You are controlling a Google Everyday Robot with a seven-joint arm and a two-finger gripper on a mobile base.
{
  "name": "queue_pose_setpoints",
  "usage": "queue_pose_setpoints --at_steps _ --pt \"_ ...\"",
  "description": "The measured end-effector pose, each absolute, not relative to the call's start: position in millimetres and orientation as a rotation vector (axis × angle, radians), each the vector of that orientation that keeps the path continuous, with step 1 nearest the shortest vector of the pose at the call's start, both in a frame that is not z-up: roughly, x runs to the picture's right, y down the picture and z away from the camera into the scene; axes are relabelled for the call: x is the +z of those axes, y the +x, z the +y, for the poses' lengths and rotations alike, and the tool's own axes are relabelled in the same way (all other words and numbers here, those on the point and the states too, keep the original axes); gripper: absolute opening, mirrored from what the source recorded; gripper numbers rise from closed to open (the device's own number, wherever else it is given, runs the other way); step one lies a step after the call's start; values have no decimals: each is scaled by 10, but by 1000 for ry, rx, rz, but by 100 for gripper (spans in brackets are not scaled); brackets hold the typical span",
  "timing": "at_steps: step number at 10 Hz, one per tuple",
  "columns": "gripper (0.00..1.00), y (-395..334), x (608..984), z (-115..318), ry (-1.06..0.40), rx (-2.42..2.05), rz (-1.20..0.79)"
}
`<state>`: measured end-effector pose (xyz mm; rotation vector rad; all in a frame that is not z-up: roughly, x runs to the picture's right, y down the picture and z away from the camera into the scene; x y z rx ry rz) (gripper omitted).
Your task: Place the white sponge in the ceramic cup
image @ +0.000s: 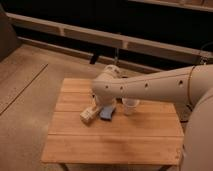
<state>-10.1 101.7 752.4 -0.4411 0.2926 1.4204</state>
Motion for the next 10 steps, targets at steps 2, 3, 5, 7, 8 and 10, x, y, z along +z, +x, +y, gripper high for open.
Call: queue_pose_setpoints --at_steps 2,3,5,7,8,10 --pt "65 -58 7659 1167 -458 1432 325" --pt "65 -25 7755 1230 -470 1442 338" --pt "65 13 7973 1356 -505 1447 359" --pt "65 17 8179 1467 -545 1444 373" --pt "65 22 8275 1488 -557 1439 376" --pt "65 32 8412 1477 -568 1419 373"
